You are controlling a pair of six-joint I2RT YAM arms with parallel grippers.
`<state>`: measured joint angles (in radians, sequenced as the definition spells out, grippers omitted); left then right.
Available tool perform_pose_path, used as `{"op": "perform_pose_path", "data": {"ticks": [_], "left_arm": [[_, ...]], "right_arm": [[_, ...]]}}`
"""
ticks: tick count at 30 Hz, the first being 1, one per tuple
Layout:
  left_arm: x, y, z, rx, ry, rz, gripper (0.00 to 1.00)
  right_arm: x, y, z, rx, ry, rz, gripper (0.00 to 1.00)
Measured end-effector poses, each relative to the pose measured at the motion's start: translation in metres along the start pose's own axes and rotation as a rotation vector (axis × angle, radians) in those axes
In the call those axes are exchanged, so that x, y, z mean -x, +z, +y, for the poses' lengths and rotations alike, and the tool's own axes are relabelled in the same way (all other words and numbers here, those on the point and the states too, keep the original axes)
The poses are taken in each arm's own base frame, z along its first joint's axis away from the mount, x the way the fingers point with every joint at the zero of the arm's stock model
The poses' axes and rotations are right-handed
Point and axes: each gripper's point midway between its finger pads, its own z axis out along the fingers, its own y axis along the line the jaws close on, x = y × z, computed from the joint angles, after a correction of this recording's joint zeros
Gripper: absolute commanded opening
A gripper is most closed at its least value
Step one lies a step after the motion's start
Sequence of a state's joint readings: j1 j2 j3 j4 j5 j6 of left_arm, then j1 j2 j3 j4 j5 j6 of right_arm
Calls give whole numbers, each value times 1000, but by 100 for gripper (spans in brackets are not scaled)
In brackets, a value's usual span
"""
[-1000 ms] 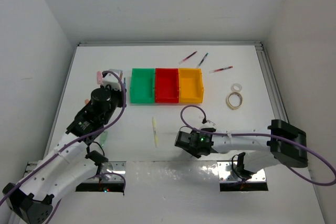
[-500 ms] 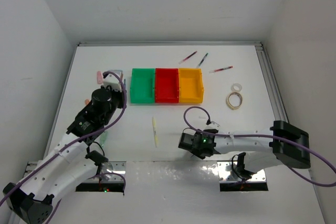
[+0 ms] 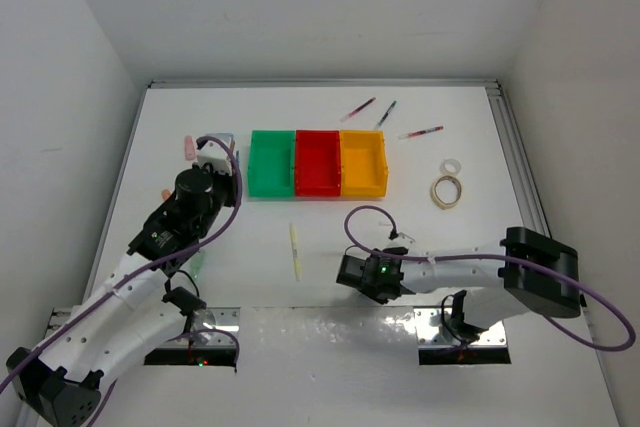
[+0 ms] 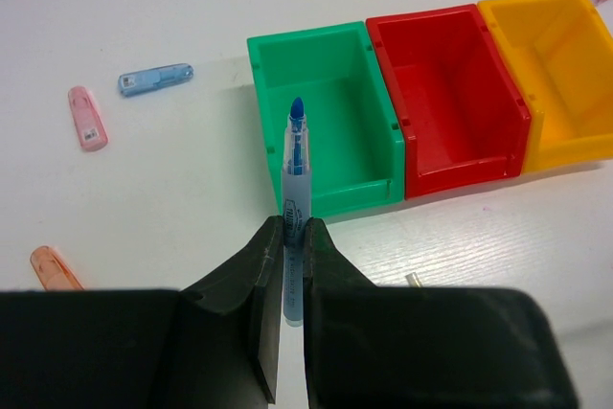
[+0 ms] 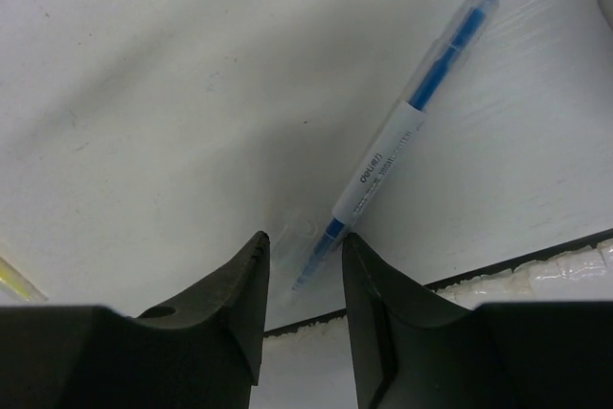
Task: Sort the stationery into containers
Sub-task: Close the pen cap on the pen.
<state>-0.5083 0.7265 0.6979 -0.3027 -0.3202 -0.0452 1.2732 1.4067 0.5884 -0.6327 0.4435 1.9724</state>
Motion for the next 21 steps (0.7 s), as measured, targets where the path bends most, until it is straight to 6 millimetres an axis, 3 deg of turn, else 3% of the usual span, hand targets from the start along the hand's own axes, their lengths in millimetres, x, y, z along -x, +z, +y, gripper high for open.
{"op": "perform_pose_path", "data": {"ticks": [5, 14, 17, 21], "left_arm": [[-1, 0, 1, 4, 5, 2, 0], [-5, 1, 4, 12, 8, 9, 0], [-5, 2, 5, 18, 9, 9, 0], [-5, 2, 7, 25, 9, 8, 0]], "right_arm": [[1, -3, 3, -35, -57, -13, 35], [4, -38, 50, 0, -179, -47, 37], [4, -33, 41, -18, -188, -54, 36], [9, -17, 10, -60, -191, -59, 34]]}}
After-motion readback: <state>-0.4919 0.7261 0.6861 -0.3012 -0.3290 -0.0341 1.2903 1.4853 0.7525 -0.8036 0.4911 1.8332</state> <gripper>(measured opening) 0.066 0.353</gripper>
